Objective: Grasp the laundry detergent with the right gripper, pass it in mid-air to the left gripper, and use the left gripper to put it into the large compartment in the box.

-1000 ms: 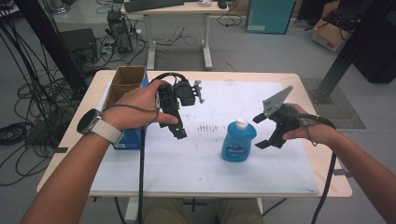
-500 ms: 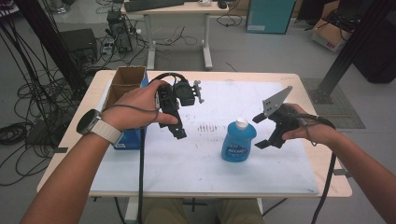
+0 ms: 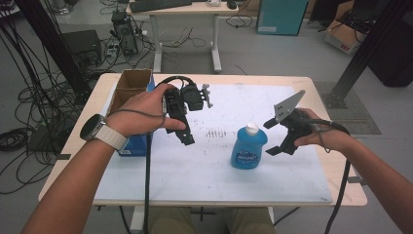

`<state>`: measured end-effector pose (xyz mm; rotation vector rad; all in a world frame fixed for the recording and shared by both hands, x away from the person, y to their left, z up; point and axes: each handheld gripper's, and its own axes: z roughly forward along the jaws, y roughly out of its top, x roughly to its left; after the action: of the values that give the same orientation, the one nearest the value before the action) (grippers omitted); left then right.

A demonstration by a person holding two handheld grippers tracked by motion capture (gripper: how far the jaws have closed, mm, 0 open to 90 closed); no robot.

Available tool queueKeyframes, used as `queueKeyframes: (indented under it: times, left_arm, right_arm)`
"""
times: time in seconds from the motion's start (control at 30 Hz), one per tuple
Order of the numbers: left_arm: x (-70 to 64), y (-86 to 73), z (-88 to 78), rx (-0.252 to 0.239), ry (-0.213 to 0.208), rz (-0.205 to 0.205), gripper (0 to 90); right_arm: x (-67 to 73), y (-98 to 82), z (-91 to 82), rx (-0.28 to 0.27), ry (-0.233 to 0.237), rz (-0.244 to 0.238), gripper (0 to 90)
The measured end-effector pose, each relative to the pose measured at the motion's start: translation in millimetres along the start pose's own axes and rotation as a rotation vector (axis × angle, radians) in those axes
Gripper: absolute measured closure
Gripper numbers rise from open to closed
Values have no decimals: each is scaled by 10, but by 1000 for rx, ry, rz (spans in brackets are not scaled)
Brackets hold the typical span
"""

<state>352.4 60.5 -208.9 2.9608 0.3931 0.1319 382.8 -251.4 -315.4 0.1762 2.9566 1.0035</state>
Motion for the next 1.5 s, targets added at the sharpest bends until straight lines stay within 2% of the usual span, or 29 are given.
queueKeyframes:
  times: [0.1, 0.13, 0.17, 0.4, 0.43, 0.53, 0.57, 0.6, 0.67, 0.7, 0.8, 0.83, 0.87, 0.97, 1.0, 1.03, 1.1, 1.13, 1.2, 1.27, 1.43, 1.47, 1.5]
  left_arm:
    - [-1, -1, 4, -1, -1, -5, 85]
    - [12, 3, -5, 14, -3, 13, 85]
    - [1, 1, 3, 2, -8, -4, 85]
    - [3, 5, 10, 2, -7, -4, 85]
    - [-7, 4, 18, -9, -8, -17, 85]
    - [20, 11, 3, 21, -9, 22, 85]
    - [5, 9, 15, 4, -12, -2, 85]
    - [23, 12, 5, 26, -6, 30, 85]
    - [-18, 5, 36, -22, -11, -36, 85]
    - [-30, 4, 47, -36, -15, -54, 85]
    - [-32, 3, 53, -36, -13, -53, 86]
    - [-21, 3, 47, -24, -9, -38, 86]
    - [19, 10, 18, 22, -5, 23, 85]
    - [18, 9, 21, 22, -12, 19, 85]
    - [6, 5, 34, 3, -7, 0, 86]
    - [15, 6, 29, 11, -4, 14, 86]
    - [-10, -1, 49, -18, -7, -26, 86]
    - [14, 1, 30, 15, -4, 13, 86]
    - [7, -5, 34, 7, -10, -3, 86]
    - [19, -8, 32, 17, -4, 15, 86]
    - [24, -15, 46, 20, -5, 12, 85]
    - [-7, -22, 67, -12, -9, -34, 85]
    - [23, -21, 46, 23, -6, 10, 86]
  right_arm:
    - [3, 0, 5, -2, 1, 0, 51]
    - [4, -1, 9, -4, 1, 0, 51]
    - [3, -1, 11, -5, 0, -2, 51]
    - [2, -24, 42, -17, -1, -5, 52]
    - [-1, -29, 49, -20, -2, -8, 51]
    - [0, -40, 62, -27, -3, -5, 51]
    - [0, -43, 69, -29, -1, -4, 51]
    - [1, -46, 75, -31, -3, -4, 51]
    - [2, -51, 85, -34, -2, -1, 51]
    - [8, -52, 91, -37, -4, 8, 51]
    - [8, -58, 107, -46, -4, 7, 51]
    - [9, -60, 118, -50, -5, 7, 51]
    - [10, -62, 124, -52, -5, 8, 51]
    - [14, -73, 162, -61, -2, 11, 51]
    - [17, -77, 178, -66, 1, 13, 51]
    - [18, -80, 194, -71, 3, 13, 51]
    - [20, -87, 225, -74, 7, 16, 51]
    - [20, -89, 234, -76, 8, 17, 51]
    - [21, -93, 254, -81, 10, 17, 51]
    - [20, -95, 274, -87, 8, 17, 51]
    - [17, -81, 302, -93, 5, 15, 50]
    - [14, -78, 309, -96, 4, 12, 50]
    - [15, -77, 314, -98, 3, 15, 50]
